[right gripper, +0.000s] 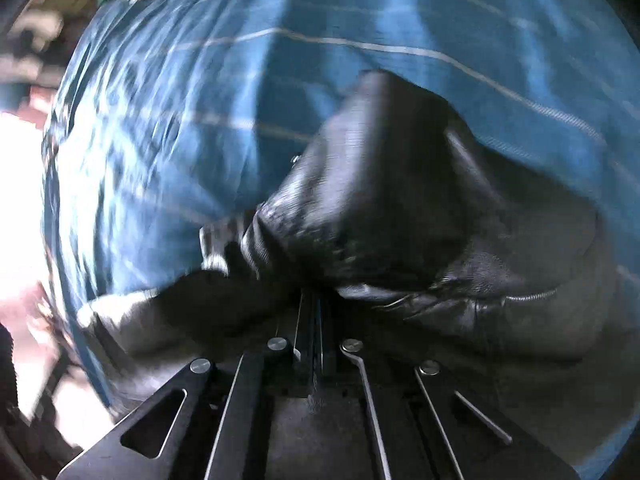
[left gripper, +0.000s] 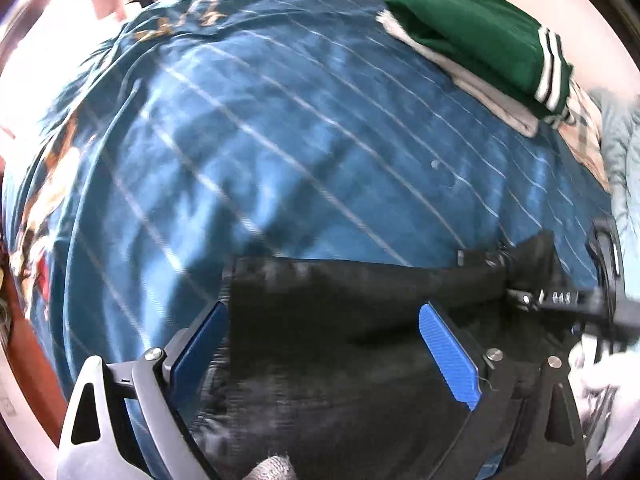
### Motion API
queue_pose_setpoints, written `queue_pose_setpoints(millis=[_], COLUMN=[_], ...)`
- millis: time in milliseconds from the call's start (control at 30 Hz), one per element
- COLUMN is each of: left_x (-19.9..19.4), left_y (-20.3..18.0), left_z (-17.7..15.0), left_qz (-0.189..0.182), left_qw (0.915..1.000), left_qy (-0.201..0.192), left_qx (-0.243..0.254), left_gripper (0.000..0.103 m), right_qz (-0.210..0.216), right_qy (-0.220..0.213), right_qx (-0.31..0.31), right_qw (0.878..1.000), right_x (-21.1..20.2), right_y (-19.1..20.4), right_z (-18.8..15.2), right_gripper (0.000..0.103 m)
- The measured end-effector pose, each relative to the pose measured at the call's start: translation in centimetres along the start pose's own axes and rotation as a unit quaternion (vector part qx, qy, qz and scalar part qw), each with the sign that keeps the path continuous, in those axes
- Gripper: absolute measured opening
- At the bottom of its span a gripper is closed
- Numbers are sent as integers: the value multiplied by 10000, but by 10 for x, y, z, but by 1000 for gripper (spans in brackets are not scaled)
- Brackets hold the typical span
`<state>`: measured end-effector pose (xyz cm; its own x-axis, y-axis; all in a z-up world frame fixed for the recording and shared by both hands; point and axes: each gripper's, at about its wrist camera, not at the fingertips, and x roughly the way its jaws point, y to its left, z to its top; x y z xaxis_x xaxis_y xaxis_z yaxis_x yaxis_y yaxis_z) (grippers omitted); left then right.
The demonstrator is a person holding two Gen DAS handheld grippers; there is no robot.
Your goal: Fold large clothes
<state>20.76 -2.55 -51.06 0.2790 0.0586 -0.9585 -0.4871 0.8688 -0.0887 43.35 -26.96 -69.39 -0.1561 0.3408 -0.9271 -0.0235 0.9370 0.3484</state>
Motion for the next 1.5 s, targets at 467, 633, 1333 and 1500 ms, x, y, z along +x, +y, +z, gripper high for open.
queue_pose_setpoints(millis=[467, 633, 1333, 1500], left_x=[110, 58, 87, 91], left_y=[-76, -75, -118, -109], left_z=[22, 18, -44, -43], left_qz=[576, 404, -185, -240], left_qw=[9933, 9955, 9927, 9923], left_qy=[758, 564, 662, 784], left_qx=[654, 640, 991, 925], left_gripper=[103, 103, 103, 103], right_qz=[806, 1419, 3798, 3993], right_qy=[-1198, -1355, -1949, -2107], right_qx=[1606, 2676, 2726, 2273], right_qw=[9764, 9433, 8622, 8628], right_x=[-140, -136, -16, -29], right_y=[-160, -240, -258, -238], right_z=[-122, -180, -133, -127], right_gripper=[51, 60, 79, 55])
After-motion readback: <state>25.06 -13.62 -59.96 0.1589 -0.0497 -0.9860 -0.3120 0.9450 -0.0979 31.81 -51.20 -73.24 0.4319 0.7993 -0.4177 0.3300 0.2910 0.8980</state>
